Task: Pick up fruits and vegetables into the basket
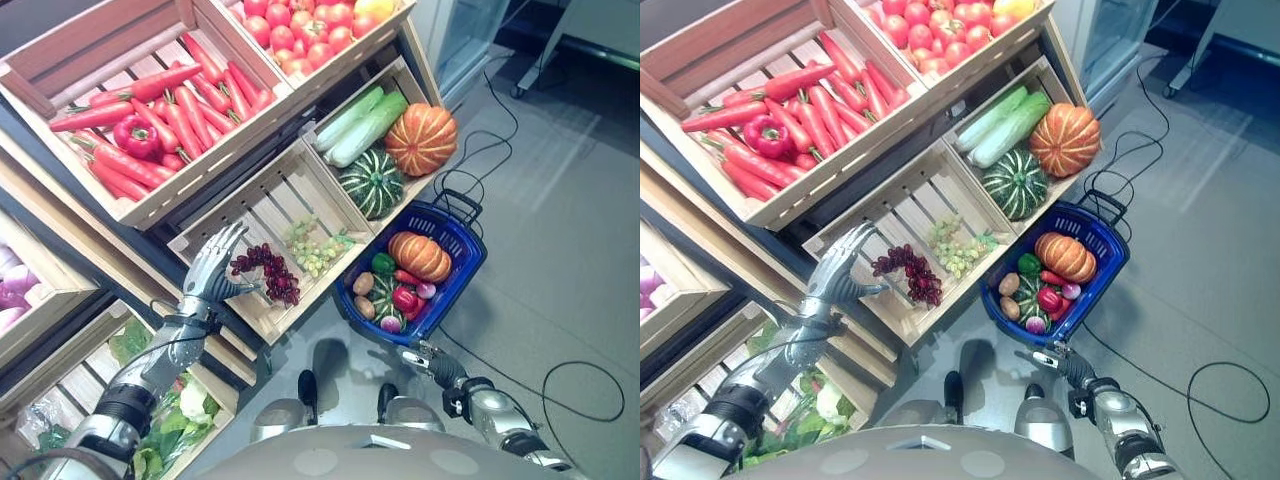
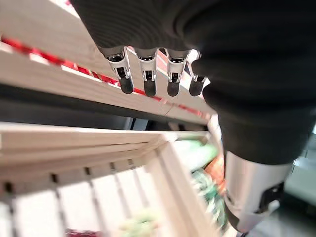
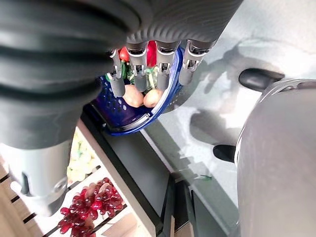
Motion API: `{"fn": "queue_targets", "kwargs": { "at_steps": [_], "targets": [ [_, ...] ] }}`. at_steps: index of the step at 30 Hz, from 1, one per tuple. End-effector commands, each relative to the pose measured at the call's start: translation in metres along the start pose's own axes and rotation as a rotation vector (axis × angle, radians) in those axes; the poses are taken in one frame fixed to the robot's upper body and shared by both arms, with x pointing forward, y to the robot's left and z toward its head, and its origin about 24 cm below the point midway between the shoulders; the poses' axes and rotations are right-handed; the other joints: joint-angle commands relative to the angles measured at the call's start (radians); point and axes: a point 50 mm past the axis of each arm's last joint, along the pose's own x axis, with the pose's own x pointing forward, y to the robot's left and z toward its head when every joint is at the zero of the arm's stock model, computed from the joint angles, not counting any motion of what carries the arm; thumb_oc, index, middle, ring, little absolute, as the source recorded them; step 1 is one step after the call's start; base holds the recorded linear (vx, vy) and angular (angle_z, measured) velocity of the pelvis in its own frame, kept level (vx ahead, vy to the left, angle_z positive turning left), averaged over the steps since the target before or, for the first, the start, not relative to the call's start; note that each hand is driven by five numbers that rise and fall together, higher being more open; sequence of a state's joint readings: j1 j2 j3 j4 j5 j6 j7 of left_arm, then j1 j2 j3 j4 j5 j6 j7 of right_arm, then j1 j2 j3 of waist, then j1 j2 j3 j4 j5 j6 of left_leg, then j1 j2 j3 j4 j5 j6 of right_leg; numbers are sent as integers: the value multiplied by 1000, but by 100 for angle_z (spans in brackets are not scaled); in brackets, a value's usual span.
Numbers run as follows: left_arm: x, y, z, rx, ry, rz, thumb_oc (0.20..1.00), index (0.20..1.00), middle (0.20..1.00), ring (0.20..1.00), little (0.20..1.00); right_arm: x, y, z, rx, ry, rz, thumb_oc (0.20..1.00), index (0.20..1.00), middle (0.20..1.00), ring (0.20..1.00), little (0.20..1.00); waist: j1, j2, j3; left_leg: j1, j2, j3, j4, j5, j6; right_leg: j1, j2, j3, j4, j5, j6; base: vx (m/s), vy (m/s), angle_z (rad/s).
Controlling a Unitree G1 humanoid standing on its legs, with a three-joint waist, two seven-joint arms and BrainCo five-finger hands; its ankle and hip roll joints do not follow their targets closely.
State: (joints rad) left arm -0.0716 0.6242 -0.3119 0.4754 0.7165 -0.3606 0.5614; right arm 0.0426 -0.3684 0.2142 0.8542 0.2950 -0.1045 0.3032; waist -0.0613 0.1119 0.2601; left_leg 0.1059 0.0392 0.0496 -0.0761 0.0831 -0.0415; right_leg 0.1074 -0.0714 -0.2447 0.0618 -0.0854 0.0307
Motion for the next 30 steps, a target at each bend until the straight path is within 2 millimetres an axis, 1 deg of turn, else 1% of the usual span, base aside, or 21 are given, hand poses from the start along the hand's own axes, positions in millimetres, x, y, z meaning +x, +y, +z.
{"fn": "queue_targets", "kwargs": {
  "at_steps": [1,3,6,9,10,14,15,17,19,20,23,24,25,27,29,30],
  "targets": [
    [20,33,2,238,-90,101,1000,1000,1000,1000,1000,-2,-2,22,-32,-80,6,1000,1000,1000,1000,1000,-21,-17,36,-35,-60,91,188,-143,52,-121,-48,41,200,-24,4,99,108,-11],
    [26,38,7,308,-131,115,1000,1000,1000,1000,1000,-5,-8,29,-55,-98,-9,1000,1000,1000,1000,1000,-37,5,54,-49,-64,94,195,-137,44,-136,-55,43,214,-32,0,57,105,-10],
    [32,42,11,370,-173,108,1000,1000,1000,1000,1000,-8,-14,38,-81,-120,-25,1000,1000,1000,1000,1000,-53,25,74,-67,-69,92,204,-132,35,-158,-60,47,230,-39,-3,-3,87,-2],
    [42,48,16,484,-228,94,1000,1000,1000,1000,1000,-12,-25,53,-98,-156,-55,1000,1000,1000,1000,1000,-70,47,107,-103,-74,90,221,-120,25,-198,-65,56,255,-45,-9,-49,101,-6],
    [47,55,16,526,-243,105,1000,1000,1000,1000,1000,-13,-30,60,-107,-175,-70,1000,1000,1000,1000,1000,-80,56,126,-120,-75,92,227,-115,22,-219,-67,60,267,-46,-12,-79,109,-6],
    [62,72,17,628,-274,164,1000,1000,1000,1000,1000,-15,-41,81,-122,-230,-104,1000,1000,1000,1000,1000,-95,72,165,-179,-78,105,259,-106,17,-286,-73,73,305,-49,-21,-73,78,-13],
    [63,73,18,632,-275,169,1000,1000,1000,1000,1000,-15,-41,82,-121,-234,-106,1000,1000,1000,1000,1000,-95,73,167,-184,-78,106,263,-106,17,-292,-73,74,308,-49,-21,-42,43,-3],
    [69,80,19,671,-288,208,1000,1000,1000,1000,1000,-16,-44,92,-124,-264,-117,1000,1000,1000,1000,1000,-101,76,182,-215,-81,112,283,-107,17,-328,-77,81,328,-49,-23,-57,50,-7],
    [78,94,21,705,-290,259,1000,1000,1000,1000,1000,-18,-46,109,-130,-318,-132,1000,1000,1000,1000,1000,-110,77,210,-273,-84,121,320,-105,18,-395,-80,95,365,-47,-25,-101,58,-13],
    [79,94,21,705,-290,260,1000,1000,1000,1000,1000,-18,-47,110,-129,-320,-132,1000,1000,1000,1000,1000,-108,77,208,-279,-84,123,323,-107,18,-402,-81,96,370,-48,-25,-81,25,-8],
    [89,107,24,745,-295,291,1000,1000,1000,1000,1000,-19,-46,128,-127,-378,-137,1000,1000,1000,1000,1000,-115,70,232,-346,-84,136,378,-117,23,-480,-81,114,429,-56,-26,-71,-6,3],
    [91,109,25,756,-298,291,1000,1000,1000,1000,1000,-19,-46,130,-125,-386,-136,1000,1000,1000,1000,1000,-116,69,234,-354,-84,137,385,-119,23,-487,-80,116,433,-56,-25,-79,-13,-2],
    [95,116,25,775,-292,305,1000,1000,1000,1000,1000,-19,-44,139,-128,-417,-135,1000,1000,1000,1000,1000,-119,65,249,-387,-84,139,407,-123,26,-523,-74,126,448,-54,-26,-67,-8,-10],
    [101,123,25,782,-280,316,1000,1000,1000,1000,1000,-20,-43,147,-128,-445,-132,1000,1000,1000,1000,1000,-124,59,260,-423,-80,144,433,-127,29,-559,-67,136,465,-52,-26,-80,-11,-8],
    [108,129,26,802,-270,318,1000,1000,1000,1000,1000,-20,-39,157,-124,-481,-126,1000,1000,1000,1000,1000,-126,52,260,-480,-73,149,461,-130,31,-619,-55,154,492,-49,-27,-52,-11,-2],
    [109,130,26,805,-269,317,1000,1000,1000,1000,1000,-20,-39,158,-122,-487,-127,1000,1000,1000,1000,1000,-126,52,260,-486,-72,150,465,-131,31,-626,-54,156,495,-49,-27,-33,-7,-2]
  ]
}}
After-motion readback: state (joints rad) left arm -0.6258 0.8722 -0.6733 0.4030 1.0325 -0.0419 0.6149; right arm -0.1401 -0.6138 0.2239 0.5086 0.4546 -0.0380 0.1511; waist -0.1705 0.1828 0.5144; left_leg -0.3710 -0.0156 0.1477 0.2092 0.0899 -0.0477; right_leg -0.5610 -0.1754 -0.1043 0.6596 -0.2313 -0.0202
